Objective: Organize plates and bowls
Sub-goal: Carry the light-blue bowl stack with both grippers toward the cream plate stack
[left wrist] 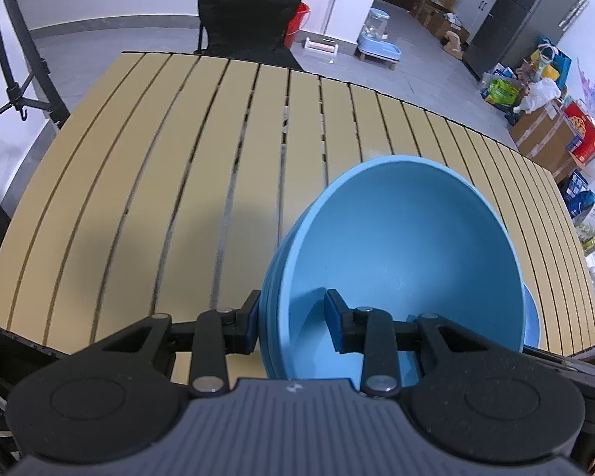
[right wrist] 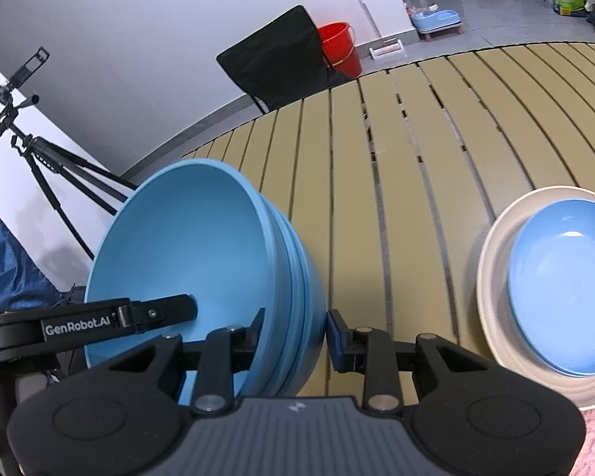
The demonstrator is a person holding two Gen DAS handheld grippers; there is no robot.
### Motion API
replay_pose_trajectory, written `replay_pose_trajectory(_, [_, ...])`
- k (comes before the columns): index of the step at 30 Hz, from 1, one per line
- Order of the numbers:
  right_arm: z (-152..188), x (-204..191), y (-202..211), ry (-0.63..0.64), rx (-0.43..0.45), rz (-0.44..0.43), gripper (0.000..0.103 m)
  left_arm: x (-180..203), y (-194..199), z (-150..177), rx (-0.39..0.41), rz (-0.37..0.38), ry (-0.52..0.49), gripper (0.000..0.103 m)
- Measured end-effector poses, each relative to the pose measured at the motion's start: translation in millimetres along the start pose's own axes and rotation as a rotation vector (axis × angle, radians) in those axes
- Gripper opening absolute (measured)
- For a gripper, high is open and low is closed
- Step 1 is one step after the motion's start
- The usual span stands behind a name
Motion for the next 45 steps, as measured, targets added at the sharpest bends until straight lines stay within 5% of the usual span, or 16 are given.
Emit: replay_pose_trajectory(45, [0,117,108,-0.124,0.118,0.085,0.028,157,-5,16,-0.035,0.085,-0.169,0.033])
Point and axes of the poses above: each gripper's, at about its wrist camera, not at the fingertips, and y roughly against the way its jaws point, x to its right, z to its underside, the point moved 9 cm from there along -y, roughly the way its jaws point, and after that the axes turned 12 degrees about -z, right-handed, at the moved point
